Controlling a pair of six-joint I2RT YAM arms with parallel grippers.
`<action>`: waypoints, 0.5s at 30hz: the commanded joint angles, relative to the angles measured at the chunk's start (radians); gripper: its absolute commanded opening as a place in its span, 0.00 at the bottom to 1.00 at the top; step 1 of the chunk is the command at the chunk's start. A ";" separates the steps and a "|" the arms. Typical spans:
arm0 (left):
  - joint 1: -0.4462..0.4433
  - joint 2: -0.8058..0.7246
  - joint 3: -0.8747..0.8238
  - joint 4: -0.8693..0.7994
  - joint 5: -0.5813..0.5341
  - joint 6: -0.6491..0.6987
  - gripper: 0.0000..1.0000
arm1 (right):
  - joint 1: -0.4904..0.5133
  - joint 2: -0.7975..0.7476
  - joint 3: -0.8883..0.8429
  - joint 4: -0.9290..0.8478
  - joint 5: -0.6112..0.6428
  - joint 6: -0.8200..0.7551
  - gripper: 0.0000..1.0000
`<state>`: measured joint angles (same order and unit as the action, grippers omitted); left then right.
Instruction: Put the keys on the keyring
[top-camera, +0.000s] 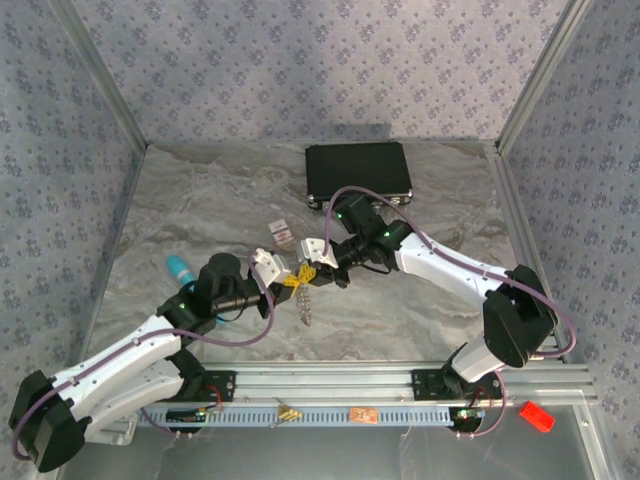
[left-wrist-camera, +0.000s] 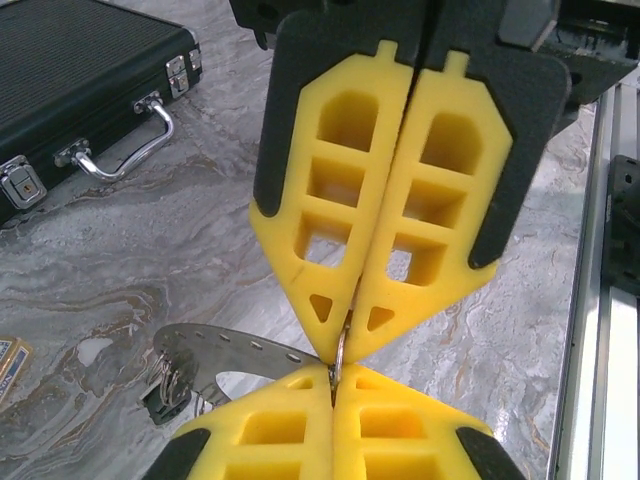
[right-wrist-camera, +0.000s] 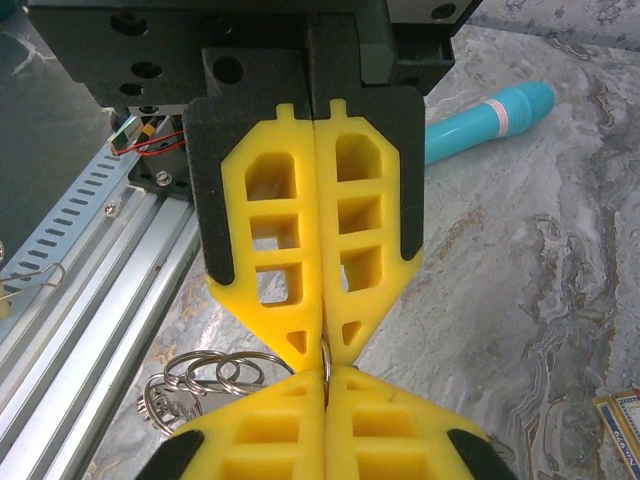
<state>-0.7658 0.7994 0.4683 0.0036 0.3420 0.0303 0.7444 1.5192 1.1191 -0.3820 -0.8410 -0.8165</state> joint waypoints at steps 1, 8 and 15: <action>-0.003 -0.026 0.023 0.054 -0.023 -0.046 0.00 | -0.012 -0.022 -0.005 0.033 0.013 0.024 0.18; -0.030 -0.040 0.016 0.024 -0.056 -0.091 0.00 | -0.027 -0.029 -0.032 0.036 0.008 0.040 0.30; -0.046 -0.059 -0.009 0.052 -0.054 -0.030 0.00 | -0.017 0.001 -0.001 -0.003 -0.014 0.020 0.26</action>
<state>-0.8021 0.7605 0.4667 -0.0013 0.2836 -0.0269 0.7208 1.5097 1.0966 -0.3477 -0.8280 -0.7944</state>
